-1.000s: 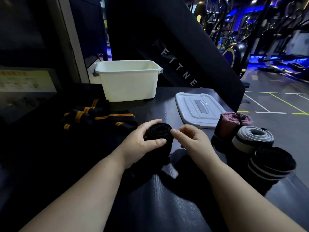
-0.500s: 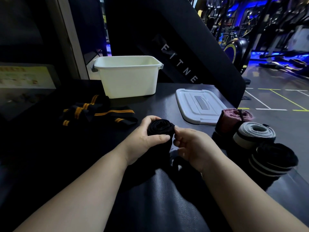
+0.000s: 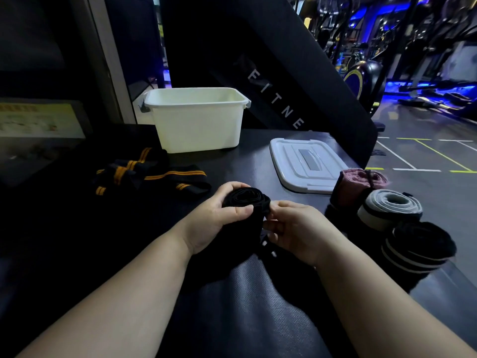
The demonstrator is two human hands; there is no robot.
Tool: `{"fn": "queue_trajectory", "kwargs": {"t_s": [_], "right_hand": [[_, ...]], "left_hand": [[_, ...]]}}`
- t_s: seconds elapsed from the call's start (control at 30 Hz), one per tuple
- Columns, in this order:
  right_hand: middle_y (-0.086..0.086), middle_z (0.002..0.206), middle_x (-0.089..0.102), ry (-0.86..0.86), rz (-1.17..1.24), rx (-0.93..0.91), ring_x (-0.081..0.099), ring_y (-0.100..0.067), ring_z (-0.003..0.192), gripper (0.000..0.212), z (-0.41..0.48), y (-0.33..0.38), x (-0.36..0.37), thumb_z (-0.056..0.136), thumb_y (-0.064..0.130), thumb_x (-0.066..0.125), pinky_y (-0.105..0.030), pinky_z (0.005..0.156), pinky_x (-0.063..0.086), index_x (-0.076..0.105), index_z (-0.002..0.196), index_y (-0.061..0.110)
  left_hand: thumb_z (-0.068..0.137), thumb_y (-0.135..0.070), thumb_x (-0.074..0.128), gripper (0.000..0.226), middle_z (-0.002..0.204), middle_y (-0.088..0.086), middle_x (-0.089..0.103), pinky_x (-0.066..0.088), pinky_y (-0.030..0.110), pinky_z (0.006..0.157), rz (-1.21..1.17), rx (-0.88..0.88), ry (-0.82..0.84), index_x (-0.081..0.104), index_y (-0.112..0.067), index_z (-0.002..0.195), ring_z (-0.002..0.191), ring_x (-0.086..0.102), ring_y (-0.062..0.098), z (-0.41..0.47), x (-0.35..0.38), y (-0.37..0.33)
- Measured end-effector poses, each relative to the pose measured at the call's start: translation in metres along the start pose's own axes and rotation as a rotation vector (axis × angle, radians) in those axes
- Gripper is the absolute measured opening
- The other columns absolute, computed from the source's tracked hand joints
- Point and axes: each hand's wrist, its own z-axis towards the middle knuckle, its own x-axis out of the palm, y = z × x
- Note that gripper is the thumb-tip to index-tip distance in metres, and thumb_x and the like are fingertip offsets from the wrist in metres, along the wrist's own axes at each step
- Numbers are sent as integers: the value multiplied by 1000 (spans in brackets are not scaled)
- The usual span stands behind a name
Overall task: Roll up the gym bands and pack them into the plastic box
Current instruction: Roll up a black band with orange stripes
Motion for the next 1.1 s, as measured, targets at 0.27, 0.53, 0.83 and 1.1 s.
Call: {"fn": "queue_trajectory", "kwargs": {"t_s": [0.27, 0.53, 0.83, 1.1], "right_hand": [[2, 120, 67, 108, -308, -320, 63, -9, 102, 38, 0, 0, -6, 89, 11, 63, -24, 90, 50, 59, 123, 27], [-6, 116, 68, 127, -441, -374, 67, -15, 106, 48, 2, -5, -8, 91, 5, 64, -30, 91, 52, 48, 128, 30], [8, 130, 60, 152, -605, -443, 53, -4, 124, 45, 6, -4, -20, 88, 21, 63, -25, 106, 39, 50, 130, 33], [-5, 130, 60, 211, -569, -396, 59, -16, 121, 53, 6, -3, -25, 84, 20, 65, -33, 103, 45, 48, 134, 24]], "left_hand": [[72, -34, 83, 63, 122, -2, 64, 45, 22, 101, 411, 155, -96, 55, -27, 129, 114, 61, 9, -2, -8, -1], [73, -11, 80, 70, 128, -10, 60, 41, 13, 100, 455, 165, -35, 51, -39, 130, 117, 57, -2, -8, -11, -9], [77, 8, 71, 55, 107, -17, 71, 46, 14, 91, 399, 205, -69, 64, -30, 116, 106, 64, 1, -8, -11, -12], [87, -15, 64, 35, 106, -1, 70, 52, 17, 75, 276, 122, -122, 60, -20, 121, 93, 67, 7, -12, -13, -15]]}}
